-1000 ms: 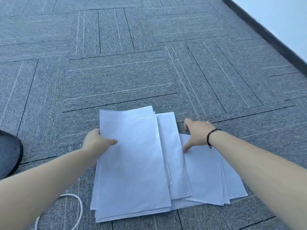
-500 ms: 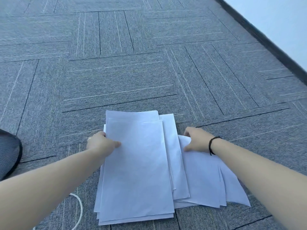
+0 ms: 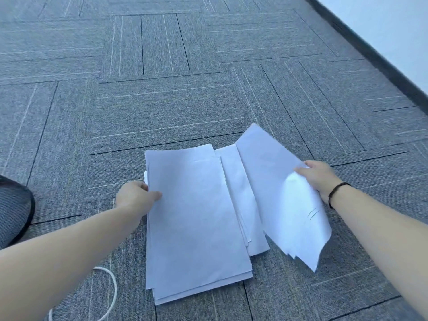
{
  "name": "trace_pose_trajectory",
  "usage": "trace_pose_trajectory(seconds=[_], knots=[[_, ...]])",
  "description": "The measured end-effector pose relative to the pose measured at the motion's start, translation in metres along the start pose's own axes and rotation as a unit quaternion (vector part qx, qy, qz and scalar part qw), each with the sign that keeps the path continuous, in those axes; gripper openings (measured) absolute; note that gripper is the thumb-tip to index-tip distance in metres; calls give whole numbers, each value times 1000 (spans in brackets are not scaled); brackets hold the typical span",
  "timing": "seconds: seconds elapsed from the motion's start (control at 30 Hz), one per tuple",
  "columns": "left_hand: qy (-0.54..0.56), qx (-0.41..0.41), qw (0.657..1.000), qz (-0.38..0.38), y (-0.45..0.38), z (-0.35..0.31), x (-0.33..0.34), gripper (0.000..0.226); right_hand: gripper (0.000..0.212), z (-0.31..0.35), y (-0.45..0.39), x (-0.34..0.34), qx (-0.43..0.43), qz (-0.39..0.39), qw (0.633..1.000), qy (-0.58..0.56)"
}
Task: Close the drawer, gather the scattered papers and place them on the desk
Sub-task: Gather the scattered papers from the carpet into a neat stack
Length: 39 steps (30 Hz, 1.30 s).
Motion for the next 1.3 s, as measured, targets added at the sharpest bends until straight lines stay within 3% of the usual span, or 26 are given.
trace_pose_trajectory(seconds=[0.1, 0.17, 0.27, 0.33, 0.43, 0.5, 0.63, 0.73, 0.83, 0.9, 1.03, 1.1, 1.2, 1.3], knots=[[20, -7, 1000, -5, 2, -3, -1, 18, 14, 5, -4, -26, -15, -154, 987, -44], [46, -22, 999, -8, 2, -4, -2, 18, 18, 14, 2, -38, -5, -189, 975, -120], [89, -45, 995, 11, -1, -2, -3, 25, 7, 37, 1, -30, -37, -117, 947, -297], [111, -57, 992, 26, -11, 4, -1, 31, 19, 52, 2, -6, -54, -10, 933, -356], [113, -55, 991, 42, -17, 6, 2, 32, 23, 52, 17, 49, -51, 87, 951, -293], [138, -54, 988, 50, -3, -9, 3, 25, 9, 40, 39, 90, -15, 125, 961, -246], [194, -70, 975, 79, 7, -19, 9, 6, 9, 9, 50, 136, 17, 139, 985, -96], [237, -75, 963, 106, 3, -12, 13, 36, 44, 10, 52, 139, -21, 124, 986, 108], [258, -60, 958, 112, 1, -12, 15, 53, 32, 25, 60, 133, -58, 45, 970, 233], [264, -44, 957, 108, 1, -14, 17, 56, 34, 31, 62, 129, -56, 18, 977, 204], [239, -51, 956, 163, -1, -12, 27, 77, 60, 23, 52, 130, 11, 44, 998, 50], [230, -55, 949, 207, 15, -24, 35, 53, 60, 13, 45, 134, 14, 37, 999, 22], [225, -44, 942, 244, 32, -37, 51, 33, 41, 25, 70, 144, 20, 23, 999, -14], [202, -37, 950, 235, 33, -35, 58, 29, 58, 18, 84, 156, 70, 24, 997, -36]])
Point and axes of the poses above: each hand's wrist, its own y-axis away from the middle knuckle, its own x-axis out of the palm, z = x × y, the point moved 2 cm from there along -y, towards the middle knuckle, and after that the axes turned 9 degrees about z, right-handed, at the moved point
